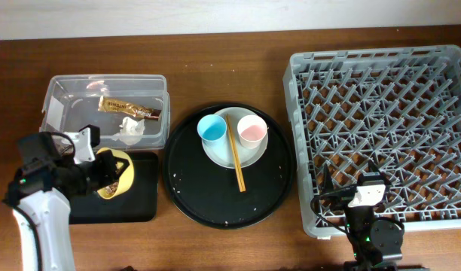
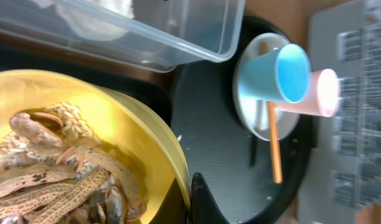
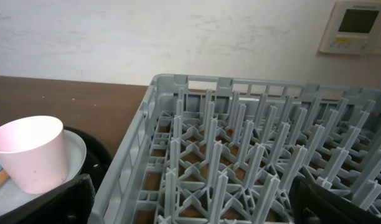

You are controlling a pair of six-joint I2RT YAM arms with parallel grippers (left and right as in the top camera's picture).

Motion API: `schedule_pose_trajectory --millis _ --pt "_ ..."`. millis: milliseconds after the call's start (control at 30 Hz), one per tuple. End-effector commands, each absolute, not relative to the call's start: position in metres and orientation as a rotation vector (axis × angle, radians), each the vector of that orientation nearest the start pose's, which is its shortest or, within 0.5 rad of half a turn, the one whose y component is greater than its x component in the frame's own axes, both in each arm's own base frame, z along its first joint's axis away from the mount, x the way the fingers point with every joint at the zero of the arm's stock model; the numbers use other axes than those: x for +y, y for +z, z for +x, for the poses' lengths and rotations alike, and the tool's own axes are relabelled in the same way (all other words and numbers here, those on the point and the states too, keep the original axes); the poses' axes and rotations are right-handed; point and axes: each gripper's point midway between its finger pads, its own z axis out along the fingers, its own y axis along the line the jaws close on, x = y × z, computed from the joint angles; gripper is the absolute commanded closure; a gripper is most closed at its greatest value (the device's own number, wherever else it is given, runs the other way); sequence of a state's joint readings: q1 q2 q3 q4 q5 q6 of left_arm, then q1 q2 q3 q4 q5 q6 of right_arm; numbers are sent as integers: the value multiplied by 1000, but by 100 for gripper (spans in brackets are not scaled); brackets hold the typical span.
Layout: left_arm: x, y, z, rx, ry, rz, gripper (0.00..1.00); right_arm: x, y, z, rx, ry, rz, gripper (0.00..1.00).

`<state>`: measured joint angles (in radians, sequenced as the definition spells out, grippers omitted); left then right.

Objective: Sort waste into correct bins and load items into the dishwasher rack
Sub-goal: 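Tip the yellow bowl over the black tray to empty the scraps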

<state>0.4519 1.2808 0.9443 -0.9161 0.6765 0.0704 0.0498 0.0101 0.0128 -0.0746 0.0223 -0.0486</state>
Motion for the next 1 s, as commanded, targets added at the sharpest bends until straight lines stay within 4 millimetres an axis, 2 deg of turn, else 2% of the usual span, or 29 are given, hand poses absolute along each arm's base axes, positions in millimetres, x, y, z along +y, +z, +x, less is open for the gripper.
schedule_pose_trajectory --millis 0,67,133,367,500,600,833,900,967 --pt "10 150 291 2421 -1022 -260 100 6 156 246 1647 -22 -45 2" --pt "10 153 295 2332 -1148 -233 100 6 156 246 1647 -22 -45 1" --pt "20 158 298 2233 -1256 -297 100 6 156 246 1647 -22 -45 2" --pt "65 175 282 1983 -1298 -427 100 6 156 246 1647 -22 -45 2" --pt "62 160 275 1953 -1307 -437 100 6 156 246 1647 -22 -45 2" --pt "56 165 274 1862 -1372 -434 100 6 156 246 1647 -22 -45 2" --pt "56 171 274 1828 -1399 -440 100 6 156 246 1647 -22 -45 1" --pt "52 172 271 1829 -1451 -503 100 6 156 246 1647 -22 -45 2" --pt "57 171 275 1827 -1405 -453 100 6 156 246 1647 -22 -45 2"
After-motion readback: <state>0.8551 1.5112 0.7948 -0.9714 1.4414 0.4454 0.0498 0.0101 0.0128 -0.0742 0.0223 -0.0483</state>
